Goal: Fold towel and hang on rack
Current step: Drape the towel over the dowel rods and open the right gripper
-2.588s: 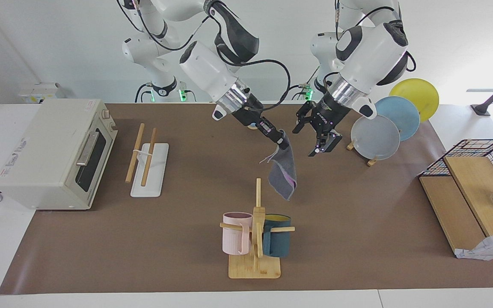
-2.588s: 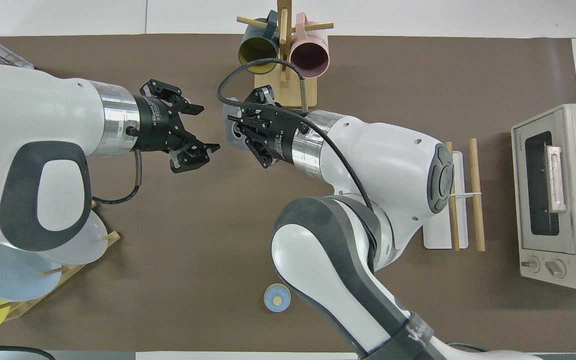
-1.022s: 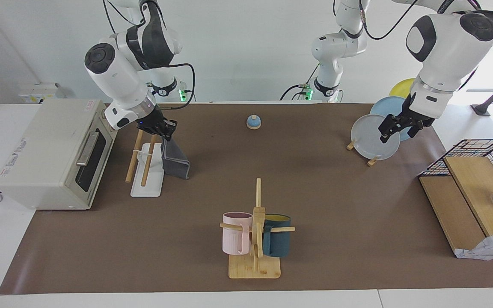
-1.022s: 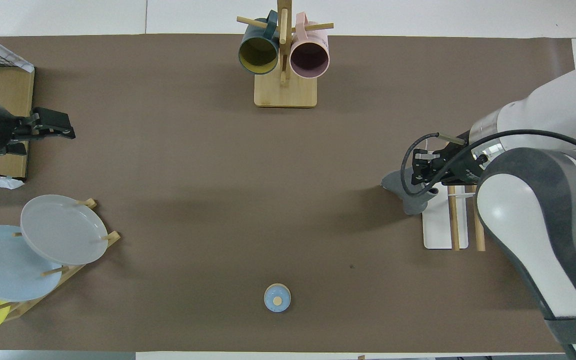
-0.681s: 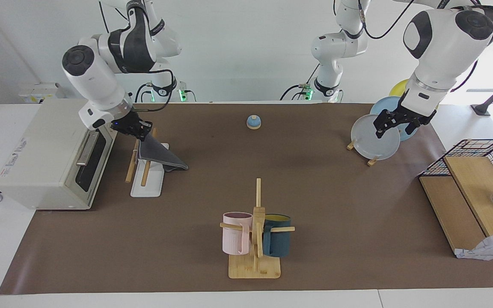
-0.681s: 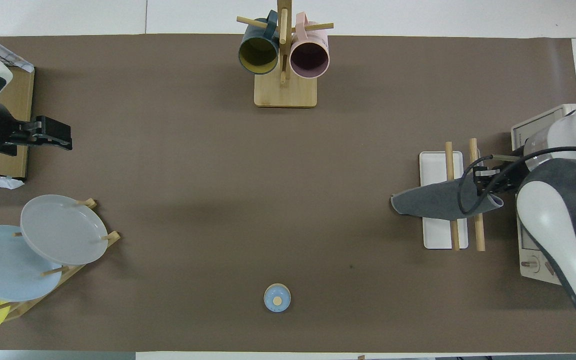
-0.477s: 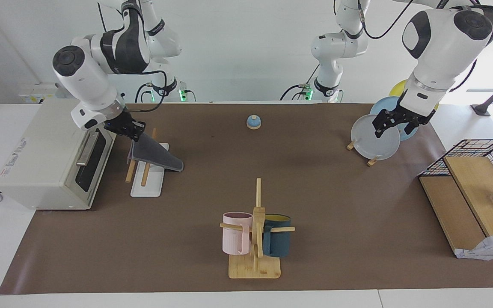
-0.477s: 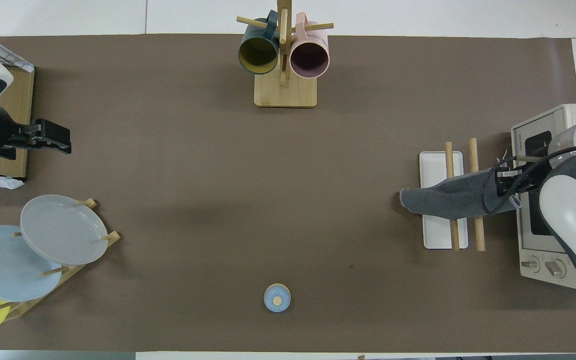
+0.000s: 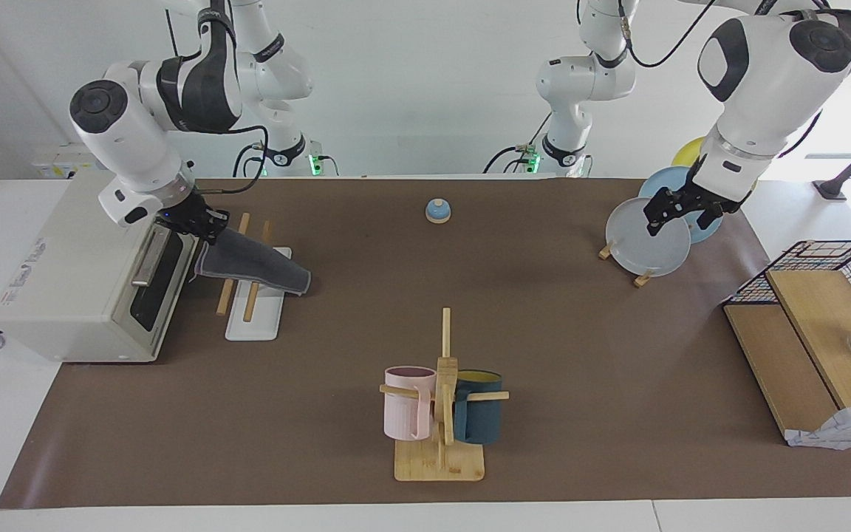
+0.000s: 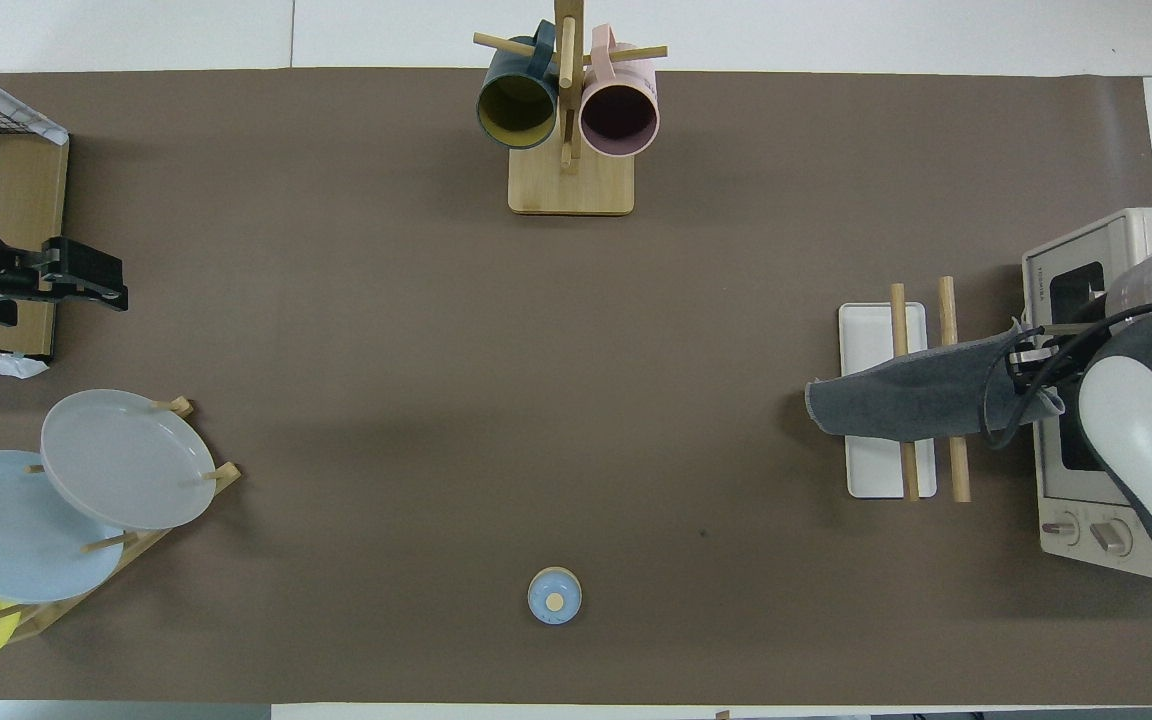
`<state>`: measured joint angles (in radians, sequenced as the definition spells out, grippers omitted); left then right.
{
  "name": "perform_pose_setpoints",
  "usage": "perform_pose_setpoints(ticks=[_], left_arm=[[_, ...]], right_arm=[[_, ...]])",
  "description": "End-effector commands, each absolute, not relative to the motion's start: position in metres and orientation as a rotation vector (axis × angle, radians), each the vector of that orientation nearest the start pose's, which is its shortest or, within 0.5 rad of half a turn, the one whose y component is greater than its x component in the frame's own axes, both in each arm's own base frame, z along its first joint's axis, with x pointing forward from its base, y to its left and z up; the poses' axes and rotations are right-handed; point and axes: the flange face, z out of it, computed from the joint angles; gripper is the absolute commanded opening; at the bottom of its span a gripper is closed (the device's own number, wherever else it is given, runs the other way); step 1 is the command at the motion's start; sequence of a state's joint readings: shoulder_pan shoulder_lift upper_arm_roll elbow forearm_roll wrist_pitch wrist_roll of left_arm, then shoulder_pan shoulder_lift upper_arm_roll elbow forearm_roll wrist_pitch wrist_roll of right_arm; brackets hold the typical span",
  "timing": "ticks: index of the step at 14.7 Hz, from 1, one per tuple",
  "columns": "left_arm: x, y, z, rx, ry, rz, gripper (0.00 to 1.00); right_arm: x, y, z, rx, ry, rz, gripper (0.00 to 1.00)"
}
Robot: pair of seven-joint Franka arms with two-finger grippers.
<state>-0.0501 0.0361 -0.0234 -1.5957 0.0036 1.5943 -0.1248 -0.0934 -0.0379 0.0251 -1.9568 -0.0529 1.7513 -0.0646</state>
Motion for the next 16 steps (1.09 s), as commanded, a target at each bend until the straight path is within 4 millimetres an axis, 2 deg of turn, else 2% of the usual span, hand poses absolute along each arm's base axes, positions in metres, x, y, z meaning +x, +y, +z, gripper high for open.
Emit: perform_pose_setpoints(ticks=[1,3,5,6,11,12,13,14,15,16], left_arm=[[0.566,-0.036,0.6,-3.141,-0.029,0.041,1.0],[0.566,-0.039,0.596,-3.141,-0.017,0.046,1.0],[0.564,-0.043,0.595,-3.142,-0.007,0.056,1.0],[0.564,-0.046,0.595,-3.143,0.002,0.056,1.0],[0.564,-0.049,0.597,-3.145,0.009,0.054,1.0],[0.564,-0.052,0.597,-3.145,0.014,0.054,1.0],[0.563,-0.053,0.597,-3.145,0.016,0.051,1.0],[0.563,-0.055,0.598,-3.146,0.009,0.047,1.0],[0.563,-0.054,0.599,-3.146,0.021,0.044,1.0],[0.563,-0.054,0.599,-3.146,0.021,0.039,1.0]], right_arm=[[0.52,-0.052,0.48,-3.2,-0.072,0.256,0.0],[0.52,-0.055,0.476,-3.206,-0.079,0.238,0.0],[0.512,-0.068,0.468,-3.204,-0.088,0.224,0.0],[0.508,-0.068,0.461,-3.202,-0.092,0.229,0.0],[0.508,-0.069,0.462,-3.203,-0.093,0.222,0.0],[0.508,-0.069,0.463,-3.203,-0.09,0.222,0.14],[0.509,-0.068,0.463,-3.204,-0.095,0.219,0.41],[0.51,-0.068,0.465,-3.203,-0.104,0.217,0.83],[0.511,-0.068,0.467,-3.202,-0.115,0.21,1.0],[0.513,-0.068,0.472,-3.204,-0.122,0.198,1.0]])
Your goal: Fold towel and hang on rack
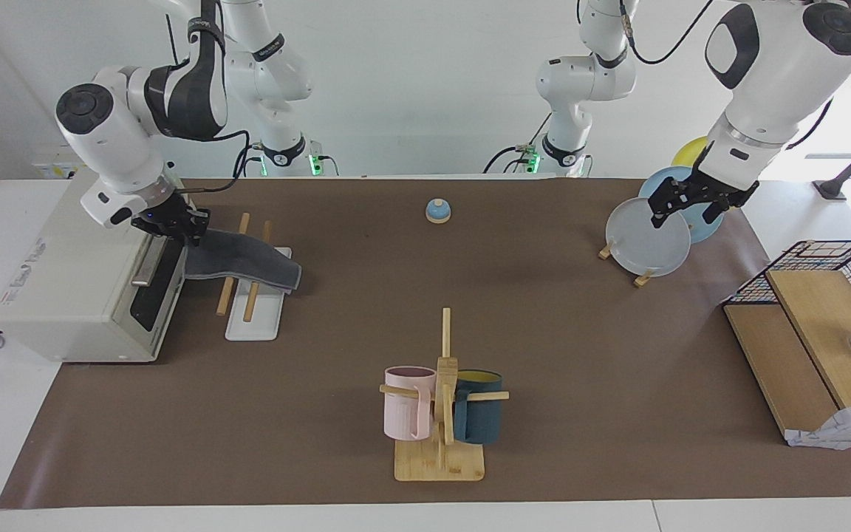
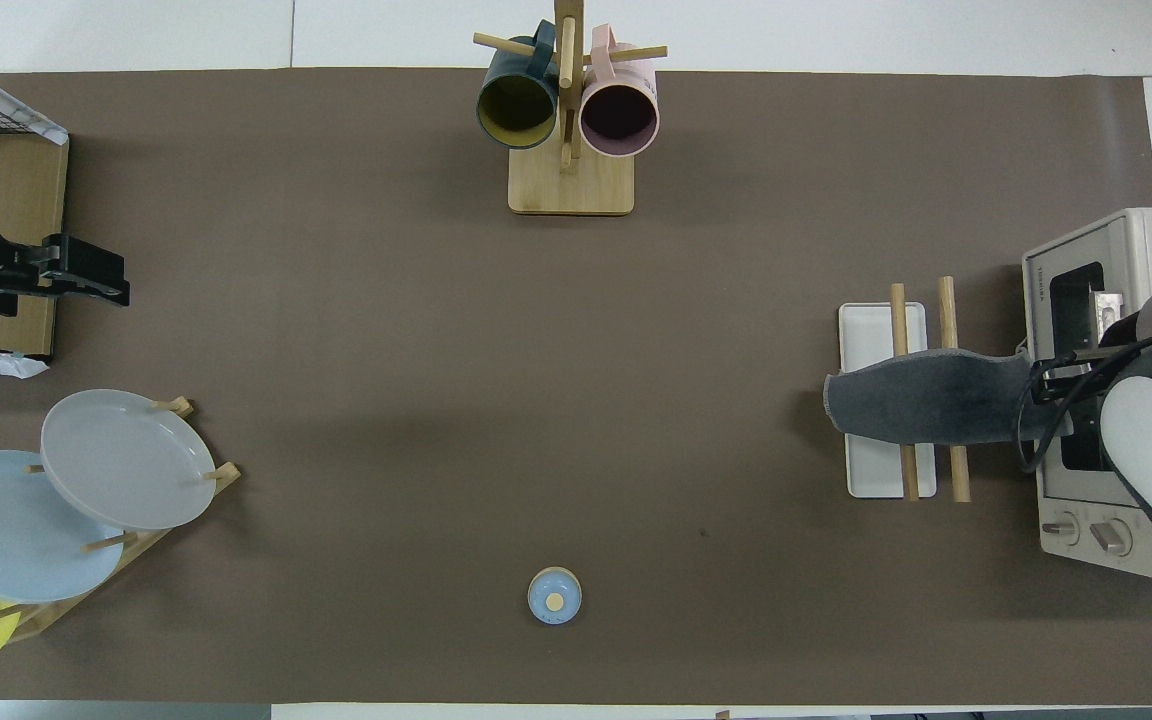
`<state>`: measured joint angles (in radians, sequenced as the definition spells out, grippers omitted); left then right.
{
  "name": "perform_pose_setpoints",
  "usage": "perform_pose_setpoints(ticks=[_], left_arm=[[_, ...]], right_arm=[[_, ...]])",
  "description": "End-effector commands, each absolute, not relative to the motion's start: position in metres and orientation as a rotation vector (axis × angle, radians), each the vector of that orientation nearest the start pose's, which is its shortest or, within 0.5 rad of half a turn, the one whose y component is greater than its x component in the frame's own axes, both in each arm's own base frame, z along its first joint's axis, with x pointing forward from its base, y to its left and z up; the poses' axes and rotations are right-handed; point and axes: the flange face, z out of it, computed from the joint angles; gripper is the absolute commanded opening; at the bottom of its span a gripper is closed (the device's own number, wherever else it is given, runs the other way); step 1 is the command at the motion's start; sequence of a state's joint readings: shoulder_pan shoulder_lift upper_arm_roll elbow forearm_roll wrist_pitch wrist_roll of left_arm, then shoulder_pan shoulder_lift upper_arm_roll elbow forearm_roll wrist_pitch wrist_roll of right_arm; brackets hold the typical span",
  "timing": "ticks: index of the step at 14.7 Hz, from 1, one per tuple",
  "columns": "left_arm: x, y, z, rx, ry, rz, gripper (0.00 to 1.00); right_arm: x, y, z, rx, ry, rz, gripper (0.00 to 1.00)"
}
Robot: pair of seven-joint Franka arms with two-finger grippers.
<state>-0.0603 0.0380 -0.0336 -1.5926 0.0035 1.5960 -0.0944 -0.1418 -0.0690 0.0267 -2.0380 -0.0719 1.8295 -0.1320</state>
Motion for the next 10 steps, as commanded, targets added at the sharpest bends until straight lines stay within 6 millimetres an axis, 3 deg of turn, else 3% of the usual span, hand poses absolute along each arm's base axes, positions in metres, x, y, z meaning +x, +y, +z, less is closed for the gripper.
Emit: perform_pose_setpoints(ticks=[1,7,10], left_arm=[[0.561,-0.053,0.599,-3.146,0.021,0.039,1.0],[0.561,-0.052,0.6,-3.146,0.007,0.037,1.0],[0.561,-0.051,0.6,-3.146,0.002,0.039,1.0]], right_arm=[[0.513,-0.067,0.477,-3.205,-0.12,0.188,1.0],[0.515,-0.067,0.484,-3.204,-0.119,0.165,1.0],[0.526,-0.045,0.512,-3.208,-0.162,0.15,1.0]])
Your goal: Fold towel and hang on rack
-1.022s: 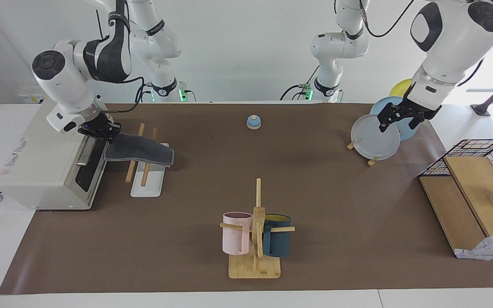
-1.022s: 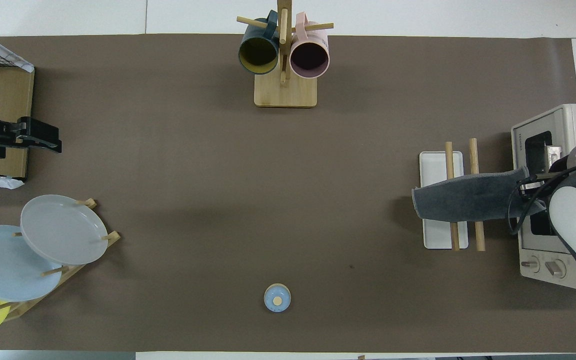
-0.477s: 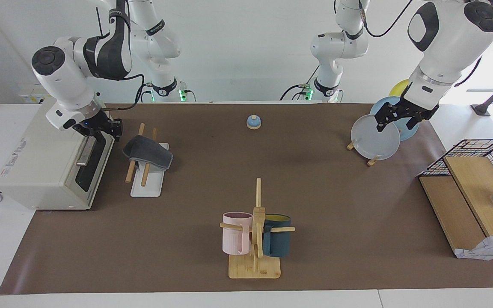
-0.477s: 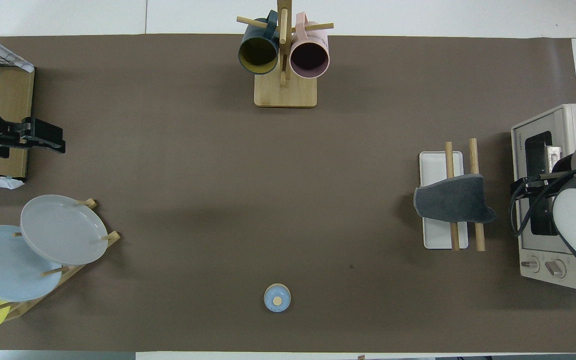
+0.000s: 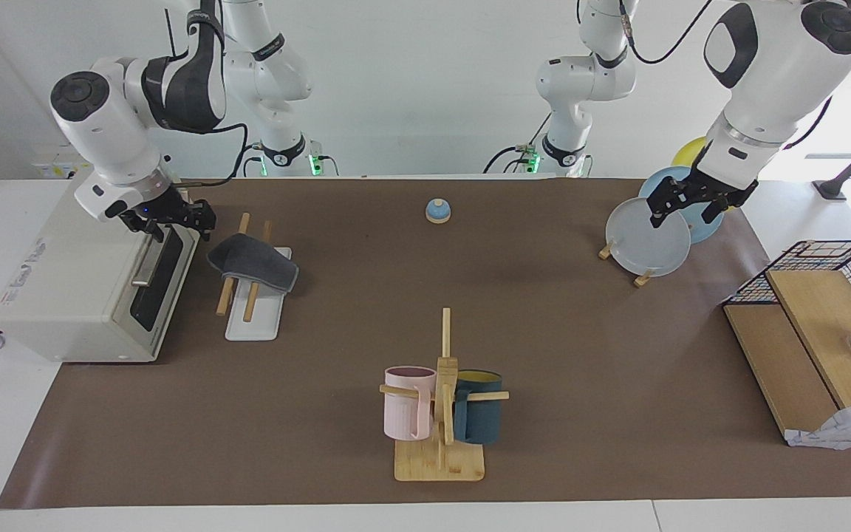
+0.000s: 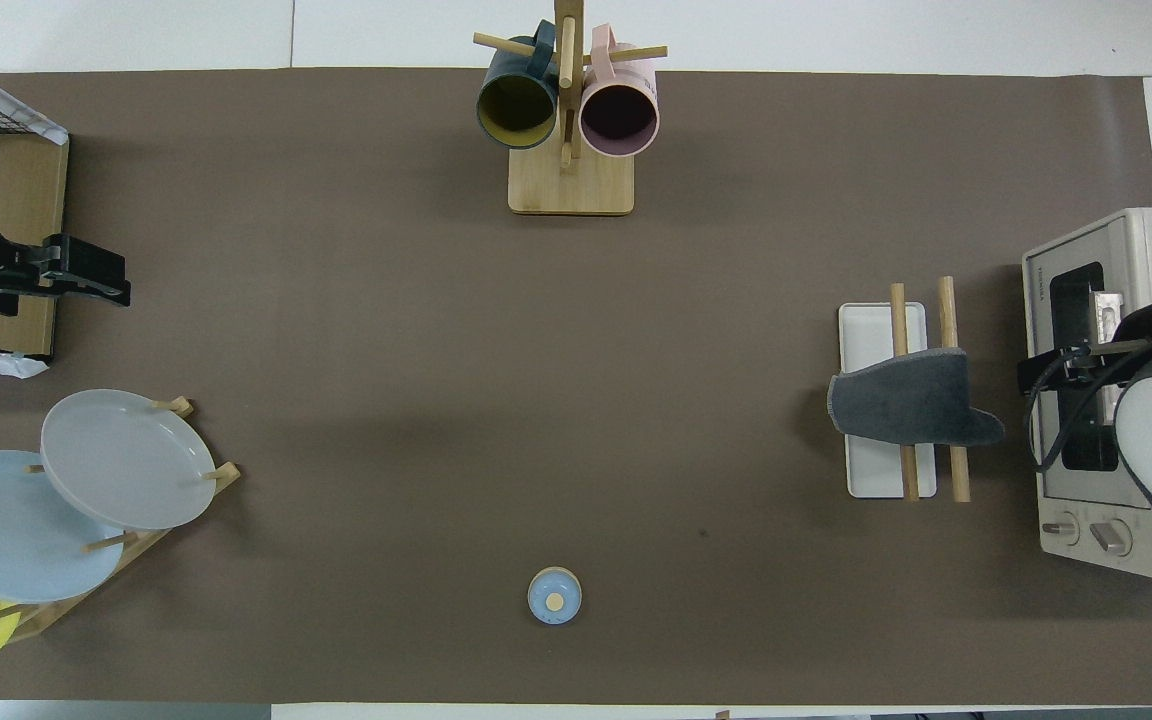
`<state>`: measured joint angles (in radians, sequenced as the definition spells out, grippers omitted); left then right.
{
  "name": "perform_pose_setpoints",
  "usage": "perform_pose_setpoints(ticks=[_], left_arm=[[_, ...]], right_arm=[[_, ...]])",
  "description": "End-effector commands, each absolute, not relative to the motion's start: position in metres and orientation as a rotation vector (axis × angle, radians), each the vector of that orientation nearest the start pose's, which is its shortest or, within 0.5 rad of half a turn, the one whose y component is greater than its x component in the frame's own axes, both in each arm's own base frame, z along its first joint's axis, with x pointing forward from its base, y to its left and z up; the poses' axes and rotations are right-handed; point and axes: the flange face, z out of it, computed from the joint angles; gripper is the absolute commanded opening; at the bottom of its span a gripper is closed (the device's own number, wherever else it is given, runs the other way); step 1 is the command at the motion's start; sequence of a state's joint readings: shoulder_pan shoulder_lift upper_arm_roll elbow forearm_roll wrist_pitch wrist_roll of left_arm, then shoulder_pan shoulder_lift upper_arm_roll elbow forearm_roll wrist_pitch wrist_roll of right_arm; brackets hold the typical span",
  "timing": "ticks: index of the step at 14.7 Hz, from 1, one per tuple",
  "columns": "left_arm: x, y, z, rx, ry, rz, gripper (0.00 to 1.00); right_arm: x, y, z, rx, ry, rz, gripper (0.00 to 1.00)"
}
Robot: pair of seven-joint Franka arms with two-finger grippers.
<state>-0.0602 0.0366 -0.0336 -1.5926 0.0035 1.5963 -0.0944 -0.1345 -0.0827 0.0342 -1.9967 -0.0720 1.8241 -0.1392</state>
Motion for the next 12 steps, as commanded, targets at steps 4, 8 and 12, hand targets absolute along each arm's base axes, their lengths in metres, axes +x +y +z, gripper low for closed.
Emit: perform_pose_setpoints(ticks=[4,8,12], left_arm=[[0.56,-0.051,0.6,-3.146,0.002,0.042,1.0],[0.56,-0.051,0.6,-3.146,0.002,0.042,1.0],[0.56,-0.051,0.6,-3.146,0.002,0.042,1.0]], right_arm=[[0.548,-0.024,0.557,-3.197,-0.105,0.215,1.0],[0.561,-0.02,0.577,-3.203,-0.087,0.2,1.0],[0.564,-0.018,0.584,-3.194,-0.087,0.181,1.0]])
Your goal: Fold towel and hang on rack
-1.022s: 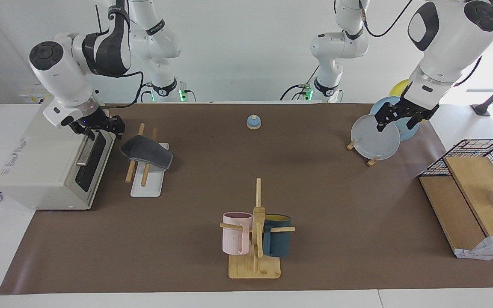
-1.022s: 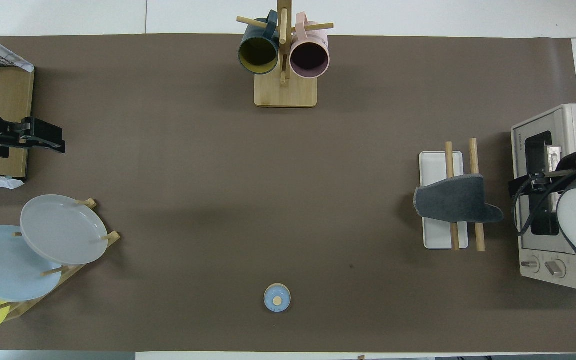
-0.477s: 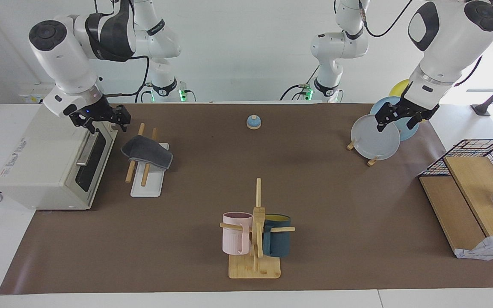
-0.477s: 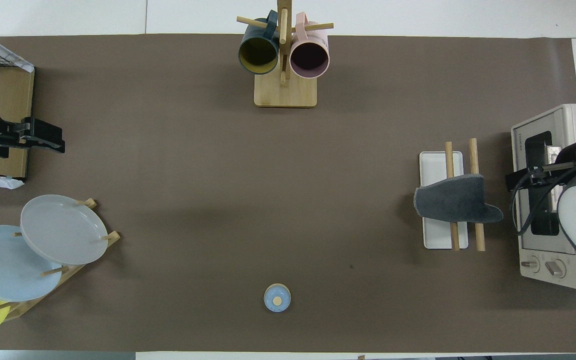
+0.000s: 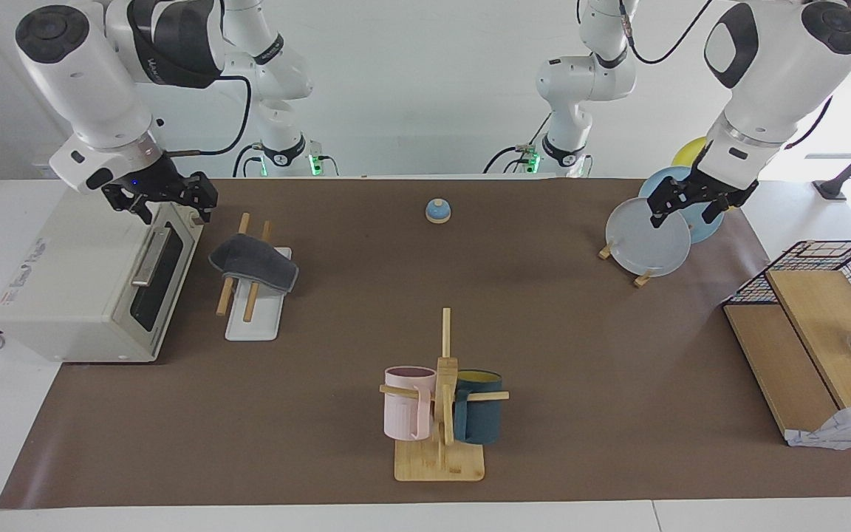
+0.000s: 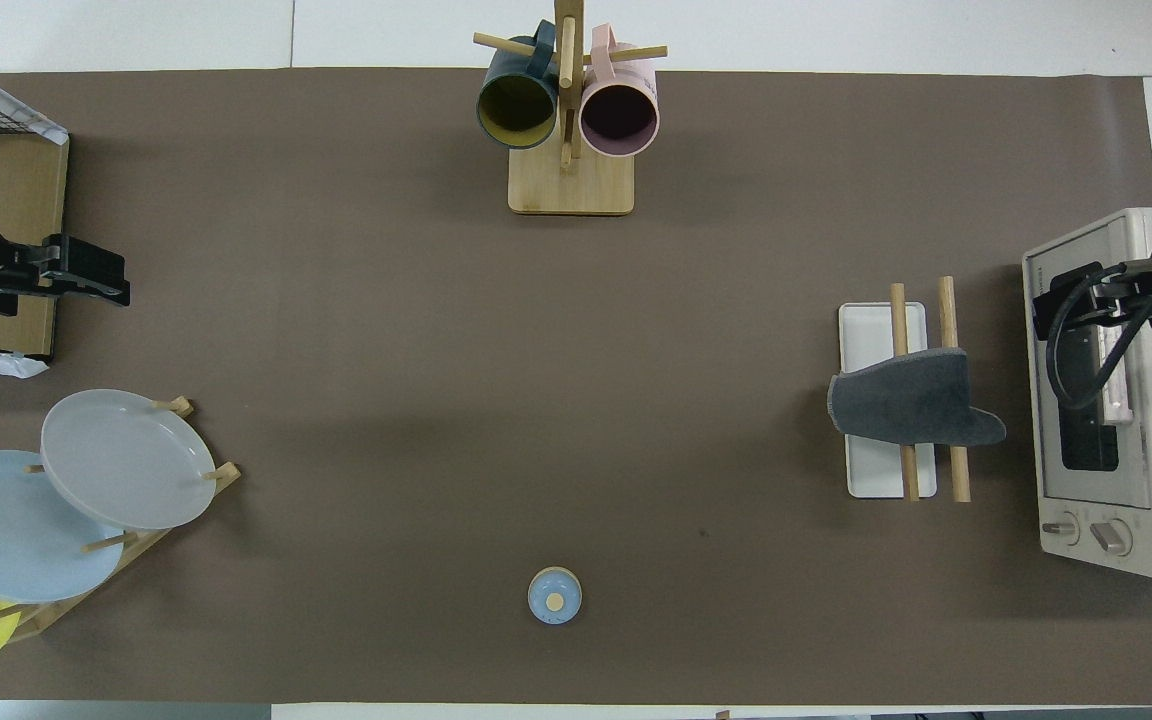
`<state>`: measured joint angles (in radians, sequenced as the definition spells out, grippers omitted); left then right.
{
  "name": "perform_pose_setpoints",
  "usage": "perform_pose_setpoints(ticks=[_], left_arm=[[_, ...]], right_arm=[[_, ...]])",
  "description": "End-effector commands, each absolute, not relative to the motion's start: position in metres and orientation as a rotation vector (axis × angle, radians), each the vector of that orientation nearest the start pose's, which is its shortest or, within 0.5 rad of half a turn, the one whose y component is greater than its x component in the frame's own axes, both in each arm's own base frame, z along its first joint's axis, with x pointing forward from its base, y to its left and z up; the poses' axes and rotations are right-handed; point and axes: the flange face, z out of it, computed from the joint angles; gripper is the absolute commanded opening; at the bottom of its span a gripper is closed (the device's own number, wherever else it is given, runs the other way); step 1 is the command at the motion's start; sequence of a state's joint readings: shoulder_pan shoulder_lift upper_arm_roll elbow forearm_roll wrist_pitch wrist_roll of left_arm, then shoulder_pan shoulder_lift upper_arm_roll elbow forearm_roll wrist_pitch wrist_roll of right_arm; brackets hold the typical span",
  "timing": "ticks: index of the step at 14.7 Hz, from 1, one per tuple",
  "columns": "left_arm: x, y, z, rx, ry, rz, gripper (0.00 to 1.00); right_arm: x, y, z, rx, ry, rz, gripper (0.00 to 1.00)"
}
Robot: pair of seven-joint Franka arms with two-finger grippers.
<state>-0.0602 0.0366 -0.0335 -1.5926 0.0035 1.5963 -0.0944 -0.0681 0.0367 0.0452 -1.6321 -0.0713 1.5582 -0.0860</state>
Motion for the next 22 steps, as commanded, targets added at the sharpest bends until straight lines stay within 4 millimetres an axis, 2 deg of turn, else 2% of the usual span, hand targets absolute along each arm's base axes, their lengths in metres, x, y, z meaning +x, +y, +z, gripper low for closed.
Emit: perform_pose_setpoints(ticks=[1,3,7,10,19,20,22], left_arm=[[0.56,-0.051,0.6,-3.146,0.002,0.042,1.0],[0.56,-0.051,0.6,-3.146,0.002,0.042,1.0],[0.56,-0.051,0.599,-3.145,0.002,0.049,1.0],[0.56,-0.051,0.6,-3.146,0.002,0.042,1.0],[0.56,-0.051,0.6,-3.146,0.002,0.042,1.0],[0.56,-0.051,0.6,-3.146,0.002,0.042,1.0],[0.56,-0.051,0.599,-3.146,0.002,0.044,1.0]], right_arm=[[0.562,-0.017,0.587,-3.194,-0.089,0.178,1.0],[0.562,-0.004,0.59,-3.197,-0.123,0.168,1.0],[0.56,-0.003,0.592,-3.195,-0.118,0.165,1.0],[0.55,0.0,0.605,-3.199,-0.117,0.138,1.0],[0.545,-0.006,0.602,-3.196,-0.094,0.165,1.0],[0.545,0.001,0.603,-3.193,-0.099,0.161,1.0],[0.546,0.002,0.606,-3.178,-0.075,0.137,1.0]])
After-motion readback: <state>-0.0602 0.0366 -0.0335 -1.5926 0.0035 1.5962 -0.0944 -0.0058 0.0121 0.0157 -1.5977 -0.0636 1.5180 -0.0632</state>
